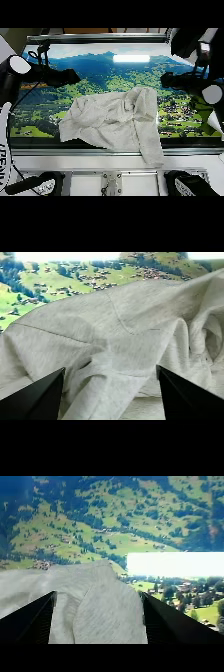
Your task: Fold the clothes and pants, and hang the long-sleeved shirts on hangers.
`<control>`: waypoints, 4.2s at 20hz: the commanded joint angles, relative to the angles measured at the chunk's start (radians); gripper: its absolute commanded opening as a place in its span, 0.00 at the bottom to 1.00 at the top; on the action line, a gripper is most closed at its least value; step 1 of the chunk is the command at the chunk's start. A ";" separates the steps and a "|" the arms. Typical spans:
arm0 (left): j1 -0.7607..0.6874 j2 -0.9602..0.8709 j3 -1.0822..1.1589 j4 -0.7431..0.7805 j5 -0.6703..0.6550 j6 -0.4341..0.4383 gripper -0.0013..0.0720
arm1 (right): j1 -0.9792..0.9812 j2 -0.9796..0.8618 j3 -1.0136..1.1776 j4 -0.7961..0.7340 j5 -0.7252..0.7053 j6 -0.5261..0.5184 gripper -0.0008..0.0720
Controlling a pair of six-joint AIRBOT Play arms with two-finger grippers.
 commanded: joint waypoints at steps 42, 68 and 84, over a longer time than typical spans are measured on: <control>-0.506 -0.117 -0.118 0.565 0.116 -0.493 0.05 | 0.087 0.054 0.004 0.065 0.206 -0.239 0.82; -0.507 0.057 -0.350 0.560 0.140 -0.497 0.05 | 0.485 -0.723 0.384 -0.074 0.135 -0.089 0.80; -0.414 0.330 -0.233 0.367 0.071 -0.373 0.05 | 0.360 -0.264 0.371 -0.207 0.705 -0.072 0.05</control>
